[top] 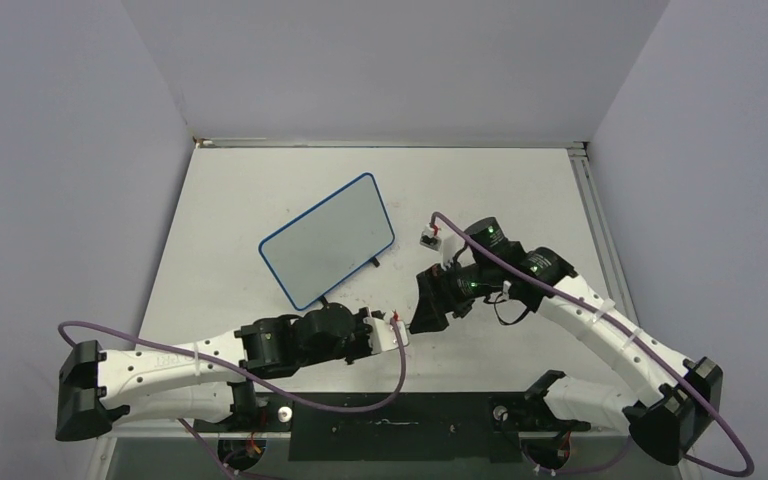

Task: Write a sentence on the whiteboard
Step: Pass from the right arm to the left, then open the whiteboard marker from the pen cap.

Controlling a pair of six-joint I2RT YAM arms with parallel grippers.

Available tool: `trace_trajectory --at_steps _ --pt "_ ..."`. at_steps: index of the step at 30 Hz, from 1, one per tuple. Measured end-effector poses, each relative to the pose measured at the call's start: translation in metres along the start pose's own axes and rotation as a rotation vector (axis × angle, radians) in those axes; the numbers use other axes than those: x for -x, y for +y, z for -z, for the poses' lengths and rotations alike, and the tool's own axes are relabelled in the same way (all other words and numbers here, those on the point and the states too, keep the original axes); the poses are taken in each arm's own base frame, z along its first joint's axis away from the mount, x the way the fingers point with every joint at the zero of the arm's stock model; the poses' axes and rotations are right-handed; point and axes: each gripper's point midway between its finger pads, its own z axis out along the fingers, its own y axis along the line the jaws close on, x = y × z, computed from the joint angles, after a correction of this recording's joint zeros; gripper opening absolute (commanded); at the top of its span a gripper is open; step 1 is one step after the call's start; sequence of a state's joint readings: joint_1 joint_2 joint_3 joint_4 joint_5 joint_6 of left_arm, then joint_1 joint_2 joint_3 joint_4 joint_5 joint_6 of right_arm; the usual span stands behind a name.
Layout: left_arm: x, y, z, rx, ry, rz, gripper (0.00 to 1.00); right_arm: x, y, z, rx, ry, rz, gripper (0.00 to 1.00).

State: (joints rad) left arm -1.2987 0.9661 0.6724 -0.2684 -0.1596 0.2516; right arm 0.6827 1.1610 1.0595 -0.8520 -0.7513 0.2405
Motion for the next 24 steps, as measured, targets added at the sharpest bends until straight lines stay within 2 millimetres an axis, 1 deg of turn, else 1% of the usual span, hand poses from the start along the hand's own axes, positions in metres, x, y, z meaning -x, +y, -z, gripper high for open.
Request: trace_trajectory --at_steps 1,5,9,14,22,24 --pt "0.002 0.001 0.001 -0.003 -0.006 0.011 0.0 0.001 0.0 0.001 0.003 -0.028 -0.001 0.8" --pt "0.008 0.0 0.002 -0.024 -0.026 0.025 0.0 0.004 0.006 0.001 0.032 -0.104 -0.005 0.68" --pt "0.011 -0.005 0.002 -0.054 -0.036 0.029 0.0 0.011 0.01 -0.006 0.08 -0.135 -0.025 0.58" --pt "0.012 -0.007 0.002 -0.065 -0.034 0.043 0.0 0.009 0.015 -0.011 0.13 -0.132 -0.056 0.48" --pt "0.016 -0.007 0.0 -0.068 -0.02 0.058 0.0 0.005 0.026 -0.017 0.177 -0.117 -0.065 0.47" --pt "0.016 -0.007 -0.001 -0.068 -0.017 0.062 0.0 0.004 0.028 -0.019 0.184 -0.114 -0.065 0.43"
